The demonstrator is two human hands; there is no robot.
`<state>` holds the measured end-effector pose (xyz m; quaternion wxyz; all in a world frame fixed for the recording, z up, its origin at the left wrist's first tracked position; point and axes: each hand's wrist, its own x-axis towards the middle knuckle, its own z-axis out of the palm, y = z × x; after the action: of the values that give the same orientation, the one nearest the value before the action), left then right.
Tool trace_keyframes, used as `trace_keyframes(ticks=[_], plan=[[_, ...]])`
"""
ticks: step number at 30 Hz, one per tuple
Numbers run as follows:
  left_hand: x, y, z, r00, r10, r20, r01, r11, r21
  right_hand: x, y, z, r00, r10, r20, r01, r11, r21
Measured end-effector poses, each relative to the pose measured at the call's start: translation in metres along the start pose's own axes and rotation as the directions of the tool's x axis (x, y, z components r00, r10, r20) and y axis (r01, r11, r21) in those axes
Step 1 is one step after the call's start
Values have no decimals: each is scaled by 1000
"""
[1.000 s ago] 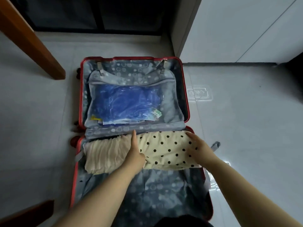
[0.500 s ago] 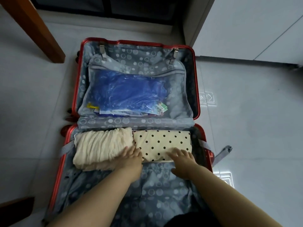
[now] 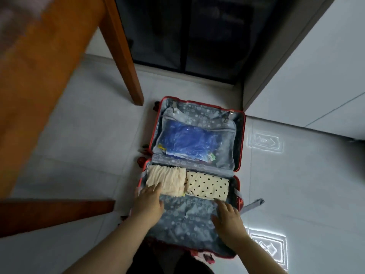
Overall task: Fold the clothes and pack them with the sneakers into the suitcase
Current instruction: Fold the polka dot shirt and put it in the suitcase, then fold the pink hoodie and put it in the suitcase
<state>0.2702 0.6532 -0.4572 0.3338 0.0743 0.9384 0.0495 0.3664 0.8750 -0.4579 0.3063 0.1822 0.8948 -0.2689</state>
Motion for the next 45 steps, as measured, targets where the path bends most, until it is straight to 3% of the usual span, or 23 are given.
trace_keyframes(ticks=[5, 11, 16, 19, 22, 28, 39, 45], plan=[[-113, 0, -110, 990, -98, -99, 85, 988, -128, -101, -71, -93, 988, -130, -81, 125, 990, -62], [-231, -24, -204, 939, -52, -339, -22, 978, -209, -186, -173, -159, 906, -380, -188, 350, 920, -176], [-285, -84, -229, 861, -32, -508, -127, 953, -276, -225, -270, -139, 784, -579, -224, 516, 808, -284], [-315, -146, -228, 838, -22, -545, -162, 944, -288, -246, -326, -102, 777, -590, -222, 530, 802, -277], [-343, -232, -228, 767, -90, -635, -146, 939, -310, -262, -387, -56, 774, -603, -191, 546, 790, -279], [-396, -381, -243, 775, -313, -549, 82, 911, -404, -277, -495, 21, 772, -631, -78, 587, 755, -291], [-346, -454, -310, 778, -204, -594, -39, 928, -370, -217, -601, 15, 777, -620, -113, 601, 783, -162], [-309, -509, -368, 753, -255, -607, -14, 915, -403, -164, -685, -14, 715, -678, -172, 677, 733, -73]])
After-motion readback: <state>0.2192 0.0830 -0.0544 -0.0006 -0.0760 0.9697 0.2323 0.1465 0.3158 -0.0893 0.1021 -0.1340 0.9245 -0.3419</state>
